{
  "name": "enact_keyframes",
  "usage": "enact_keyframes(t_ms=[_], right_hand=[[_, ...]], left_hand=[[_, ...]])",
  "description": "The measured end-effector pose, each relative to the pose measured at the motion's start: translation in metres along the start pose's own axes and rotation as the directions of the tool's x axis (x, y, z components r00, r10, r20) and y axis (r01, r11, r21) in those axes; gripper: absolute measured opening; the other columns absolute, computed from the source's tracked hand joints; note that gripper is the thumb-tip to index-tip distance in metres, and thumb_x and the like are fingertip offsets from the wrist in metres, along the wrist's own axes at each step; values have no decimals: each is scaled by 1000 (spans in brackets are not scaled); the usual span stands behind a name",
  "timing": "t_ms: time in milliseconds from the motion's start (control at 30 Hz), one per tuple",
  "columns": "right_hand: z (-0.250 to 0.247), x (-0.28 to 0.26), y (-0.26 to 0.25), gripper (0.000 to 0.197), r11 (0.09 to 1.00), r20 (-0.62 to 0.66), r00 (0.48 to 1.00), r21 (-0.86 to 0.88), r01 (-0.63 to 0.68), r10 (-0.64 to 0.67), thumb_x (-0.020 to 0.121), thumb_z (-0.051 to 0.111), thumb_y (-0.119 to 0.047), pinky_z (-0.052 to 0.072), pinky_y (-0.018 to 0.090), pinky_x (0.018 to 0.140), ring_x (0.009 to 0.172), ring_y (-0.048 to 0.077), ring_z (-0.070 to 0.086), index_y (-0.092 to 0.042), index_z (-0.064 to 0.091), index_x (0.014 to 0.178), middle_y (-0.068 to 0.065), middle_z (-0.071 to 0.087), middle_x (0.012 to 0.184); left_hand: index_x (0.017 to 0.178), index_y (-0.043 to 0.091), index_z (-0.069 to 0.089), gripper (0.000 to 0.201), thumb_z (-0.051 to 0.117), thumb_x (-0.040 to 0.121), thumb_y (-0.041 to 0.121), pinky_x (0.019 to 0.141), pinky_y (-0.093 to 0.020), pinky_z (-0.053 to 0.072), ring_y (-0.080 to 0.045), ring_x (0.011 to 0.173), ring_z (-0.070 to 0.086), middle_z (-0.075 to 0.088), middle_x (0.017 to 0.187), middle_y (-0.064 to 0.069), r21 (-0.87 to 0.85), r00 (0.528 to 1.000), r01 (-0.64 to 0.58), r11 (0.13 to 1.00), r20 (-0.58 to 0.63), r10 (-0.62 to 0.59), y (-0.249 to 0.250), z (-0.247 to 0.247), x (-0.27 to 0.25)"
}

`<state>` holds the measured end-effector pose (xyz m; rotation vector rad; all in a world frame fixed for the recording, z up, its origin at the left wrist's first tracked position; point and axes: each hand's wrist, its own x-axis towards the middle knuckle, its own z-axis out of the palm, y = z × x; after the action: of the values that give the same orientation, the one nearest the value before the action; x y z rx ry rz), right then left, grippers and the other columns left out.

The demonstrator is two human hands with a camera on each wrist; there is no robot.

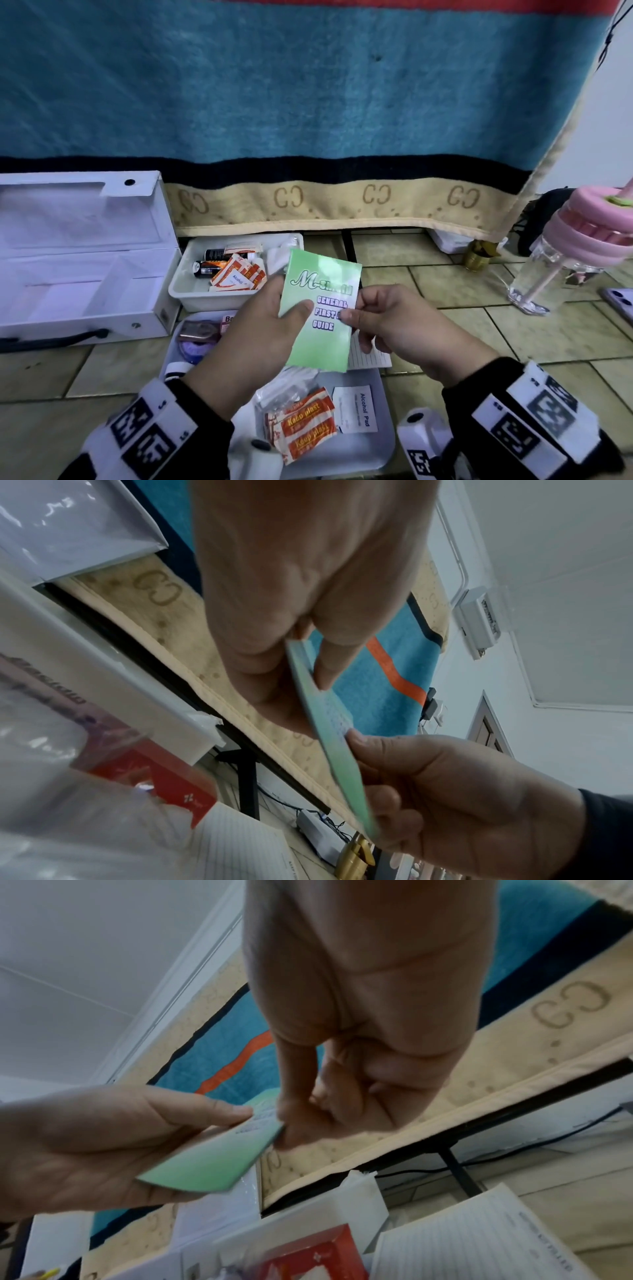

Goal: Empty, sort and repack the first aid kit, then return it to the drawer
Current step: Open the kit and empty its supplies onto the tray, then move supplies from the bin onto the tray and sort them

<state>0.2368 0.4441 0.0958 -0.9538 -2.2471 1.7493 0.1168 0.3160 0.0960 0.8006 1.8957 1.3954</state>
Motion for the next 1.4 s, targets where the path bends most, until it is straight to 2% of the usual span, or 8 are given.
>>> enact_keyframes(t_ms=[167, 300, 533, 833, 1000, 1133, 1267, 1400], right_hand=[[-21, 10, 9, 24, 997, -317, 948, -49, -57, 38, 90, 61, -10, 31, 19, 41, 36, 7, 41, -13, 59, 66, -4, 55, 48], [-41, 14, 23, 28, 806, -405, 914, -537, -248, 12, 89, 61, -19, 32, 26, 49, 59, 19, 48, -17, 53, 63, 0, 53, 62], [-16, 26, 29, 9, 745, -286, 952, -612, -265, 104, 87, 63, -20, 39, 25, 54, 66, 21, 56, -12, 67, 86, 6, 60, 72], [-9, 30, -11, 39, 513, -240, 971, -831, -215, 19, 88, 58, -43, 45, 27, 75, 103, 25, 60, -11, 63, 109, 8, 65, 107], [13, 54, -46, 33, 549, -30, 993, -835, 40, -118, 87, 60, -40, 44, 26, 78, 90, 18, 59, -22, 63, 115, 2, 66, 109], [46, 82, -67, 28, 400, 247, 962, -874, 275, -121, 91, 55, -33, 47, 29, 85, 99, 19, 58, -26, 61, 116, 1, 62, 116], [72, 111, -80, 25, 239, 270, 950, -923, 302, -158, 92, 48, -17, 52, 36, 86, 101, 24, 60, -19, 64, 112, 5, 63, 113], [75, 133, -93, 33, 143, 128, 960, -976, 167, -248, 87, 47, -4, 52, 32, 76, 99, 26, 62, -13, 63, 114, 7, 63, 113]], left_hand=[[96, 20, 60, 18, 52, 93, 3, 60, -18, 52, -5, 68, 67, 73, 85, 1, 12, 999, -33, 999, -15, 33, 1, -17, 5], [98, 18, 61, 15, 55, 92, 6, 64, -22, 49, -3, 65, 65, 72, 83, 0, 46, 991, -70, 996, -108, 75, 3, -46, 9], [90, 22, 63, 9, 64, 86, 14, 75, -36, 49, -19, 77, 64, 69, 85, -4, 261, 963, -26, 965, -253, 94, -3, -93, 14], [108, 12, 58, 30, 59, 88, 35, 71, -31, 37, -20, 87, 55, 60, 105, -6, 775, 964, 224, 592, -267, -15, -38, -173, 28], [97, 11, 59, 36, 40, 96, 41, 75, -29, 41, -19, 88, 58, 67, 98, -6, 830, 984, 154, 536, -80, -160, -57, -181, 40], [122, 28, 52, 50, 16, 97, 53, 103, -33, 32, -22, 122, 48, 54, 134, 0, 924, 964, 170, 343, -83, -254, -63, -174, 45], [71, 22, 45, 59, 13, 87, 70, 88, -37, 32, -23, 103, 55, 59, 98, 1, 942, 961, 179, 285, -105, -255, -69, -172, 50], [64, 22, 40, 58, 17, 89, 68, 81, -37, 30, -23, 96, 54, 53, 86, 2, 945, 961, 182, 270, -113, -251, -72, -172, 53]])
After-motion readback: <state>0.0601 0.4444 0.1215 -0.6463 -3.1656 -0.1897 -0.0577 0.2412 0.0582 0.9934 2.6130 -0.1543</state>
